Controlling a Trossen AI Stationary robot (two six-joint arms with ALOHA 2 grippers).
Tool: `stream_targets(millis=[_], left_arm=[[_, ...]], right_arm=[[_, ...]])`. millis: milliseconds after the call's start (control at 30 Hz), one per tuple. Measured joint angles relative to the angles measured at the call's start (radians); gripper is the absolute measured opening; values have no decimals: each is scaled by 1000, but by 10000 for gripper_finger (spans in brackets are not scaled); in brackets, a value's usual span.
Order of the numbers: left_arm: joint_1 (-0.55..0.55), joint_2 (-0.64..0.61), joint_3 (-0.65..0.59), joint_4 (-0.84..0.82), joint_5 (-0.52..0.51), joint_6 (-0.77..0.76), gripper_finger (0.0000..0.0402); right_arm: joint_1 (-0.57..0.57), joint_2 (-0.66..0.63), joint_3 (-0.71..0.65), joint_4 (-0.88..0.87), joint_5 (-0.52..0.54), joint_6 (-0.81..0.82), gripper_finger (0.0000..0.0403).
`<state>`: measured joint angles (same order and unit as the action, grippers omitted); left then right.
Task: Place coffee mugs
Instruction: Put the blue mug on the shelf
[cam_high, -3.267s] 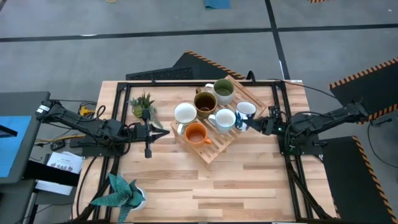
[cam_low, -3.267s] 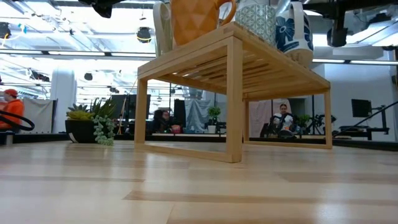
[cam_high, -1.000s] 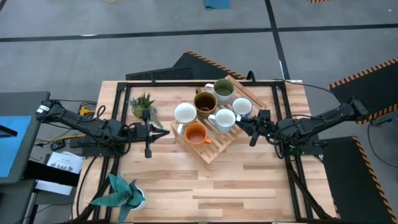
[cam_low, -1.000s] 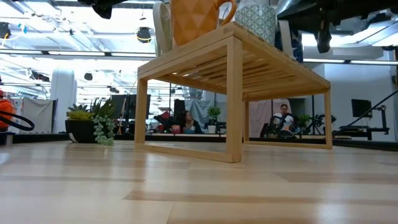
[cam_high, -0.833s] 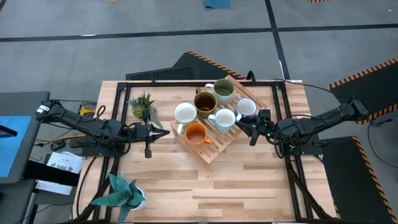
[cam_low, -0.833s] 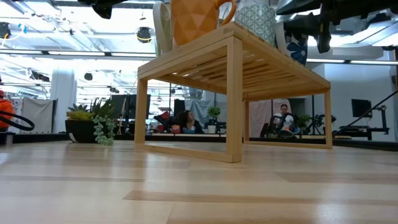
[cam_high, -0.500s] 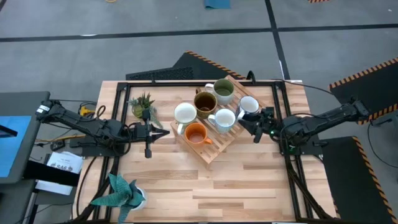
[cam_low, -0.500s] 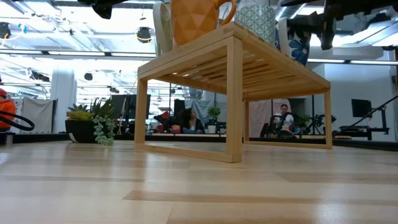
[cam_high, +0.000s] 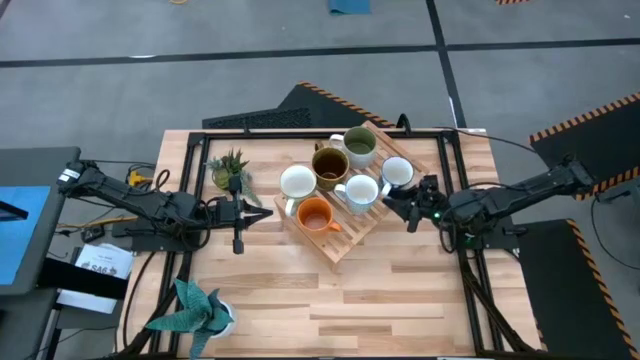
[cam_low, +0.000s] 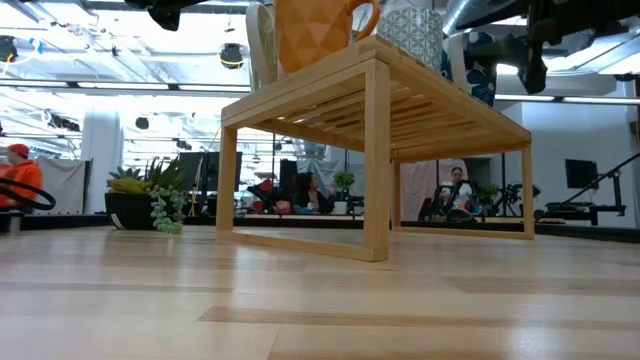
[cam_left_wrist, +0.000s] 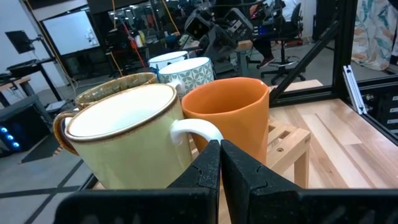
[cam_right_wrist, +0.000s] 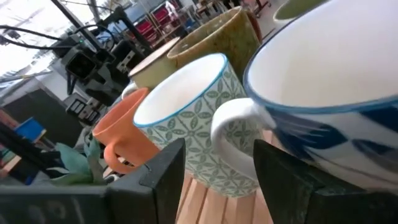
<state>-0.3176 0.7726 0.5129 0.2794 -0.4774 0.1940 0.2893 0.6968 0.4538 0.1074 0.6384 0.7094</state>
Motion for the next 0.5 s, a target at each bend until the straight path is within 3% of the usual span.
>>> stream_targets(millis=[500], left_arm=[[0,0,0,0,0,0,0]], right_arm=[[1,-28,0,-55,-95,58,216]])
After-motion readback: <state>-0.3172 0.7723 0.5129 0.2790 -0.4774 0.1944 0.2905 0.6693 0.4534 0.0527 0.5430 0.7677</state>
